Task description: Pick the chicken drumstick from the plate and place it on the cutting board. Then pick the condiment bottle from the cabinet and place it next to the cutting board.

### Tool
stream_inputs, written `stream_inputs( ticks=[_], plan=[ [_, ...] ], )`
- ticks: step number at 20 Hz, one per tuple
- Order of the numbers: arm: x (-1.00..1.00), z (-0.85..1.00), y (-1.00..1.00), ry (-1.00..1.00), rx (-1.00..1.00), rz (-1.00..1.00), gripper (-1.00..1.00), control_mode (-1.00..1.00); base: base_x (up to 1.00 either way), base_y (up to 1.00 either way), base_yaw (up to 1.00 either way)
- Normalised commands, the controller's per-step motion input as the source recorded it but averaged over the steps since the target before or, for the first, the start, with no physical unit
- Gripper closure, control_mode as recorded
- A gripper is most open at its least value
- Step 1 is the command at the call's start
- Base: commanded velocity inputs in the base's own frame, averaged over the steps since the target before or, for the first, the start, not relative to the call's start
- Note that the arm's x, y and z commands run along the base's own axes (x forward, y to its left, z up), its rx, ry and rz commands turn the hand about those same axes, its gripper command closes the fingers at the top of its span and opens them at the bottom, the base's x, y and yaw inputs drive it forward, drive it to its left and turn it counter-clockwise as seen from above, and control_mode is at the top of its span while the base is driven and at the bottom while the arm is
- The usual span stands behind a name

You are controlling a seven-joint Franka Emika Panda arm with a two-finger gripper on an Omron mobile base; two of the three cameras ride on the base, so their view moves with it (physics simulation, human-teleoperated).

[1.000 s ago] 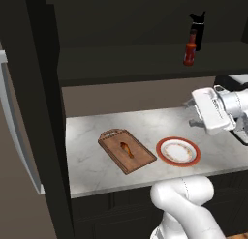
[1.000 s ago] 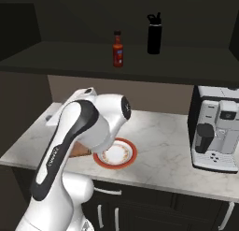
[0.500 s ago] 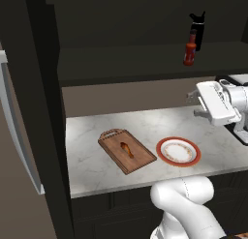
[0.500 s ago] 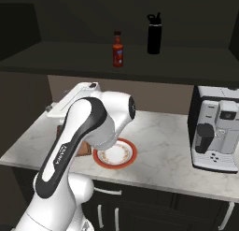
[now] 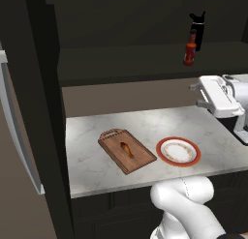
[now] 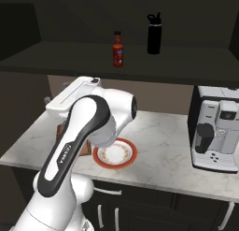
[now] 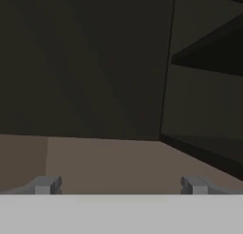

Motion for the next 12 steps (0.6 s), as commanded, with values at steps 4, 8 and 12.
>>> stream_inputs(
  ticks=[4, 8, 12],
  plan=[
    [0.0, 0.21, 0.0, 0.0, 0.09, 0.01, -1.0, -1.0, 0.0, 0.0, 0.0],
    [0.0, 0.19, 0.0, -0.01, 0.1, 0.03, -1.0, -1.0, 0.0, 0.0, 0.0],
    [0.0, 0.18, 0.0, -0.02, 0.1, 0.04, -1.0, -1.0, 0.0, 0.0, 0.0]
  ],
)
